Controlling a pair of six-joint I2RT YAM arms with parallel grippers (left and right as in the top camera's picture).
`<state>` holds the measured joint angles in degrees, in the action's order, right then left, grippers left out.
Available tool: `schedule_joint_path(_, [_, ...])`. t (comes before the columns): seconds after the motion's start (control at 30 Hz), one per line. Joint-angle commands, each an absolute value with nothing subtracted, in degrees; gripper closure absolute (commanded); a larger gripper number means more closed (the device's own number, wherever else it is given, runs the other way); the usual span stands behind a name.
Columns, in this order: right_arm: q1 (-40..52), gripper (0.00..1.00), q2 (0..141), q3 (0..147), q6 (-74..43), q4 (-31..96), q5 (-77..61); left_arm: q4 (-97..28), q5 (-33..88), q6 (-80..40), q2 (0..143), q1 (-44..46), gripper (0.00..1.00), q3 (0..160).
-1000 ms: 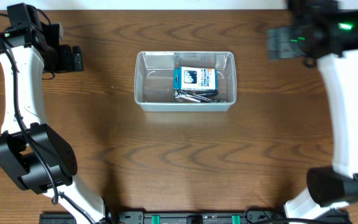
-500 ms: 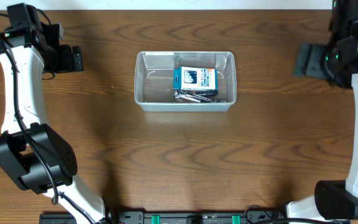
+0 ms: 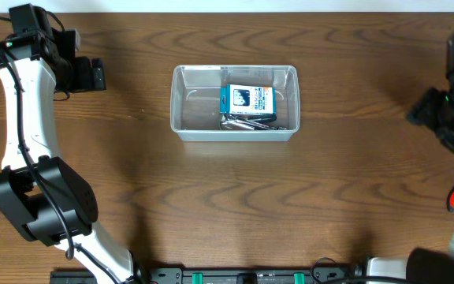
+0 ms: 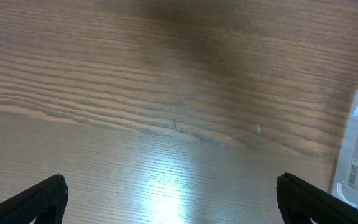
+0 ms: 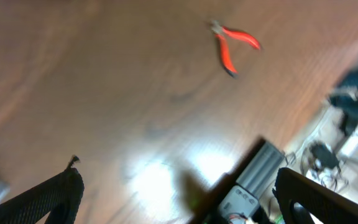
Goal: Pack container
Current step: 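Raise the right gripper and swing it right toward the pliers, then lower the open right gripper over the red-handled pliers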
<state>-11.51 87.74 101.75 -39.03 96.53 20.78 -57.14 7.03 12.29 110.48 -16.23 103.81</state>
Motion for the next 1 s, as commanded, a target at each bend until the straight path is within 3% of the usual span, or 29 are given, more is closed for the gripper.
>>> schedule_joint_path(0.0, [-14.50, 0.01, 82.46, 96.40, -38.13, 94.19, 23.55, -57.32, 6.37, 12.84, 110.89, -16.36, 0.02, 103.37])
schedule_joint_path(0.27, [-18.57, 0.01, 78.74, 84.07, -21.87, 82.76, 17.41, -57.32, 6.37, 12.84, 110.89, -16.36, 0.02, 103.37])
schedule_joint_path(0.4, [-22.55, 0.01, 78.76, 77.69, -6.70, 74.85, 4.58, -57.32, 6.37, 12.84, 110.89, -16.36, 0.02, 103.37])
schedule_joint_path(0.97, [-38.30, 0.01, 78.76, 64.90, -2.81, 60.12, 4.56, -57.32, 6.37, 12.84, 110.89, -16.36, 0.02, 103.37])
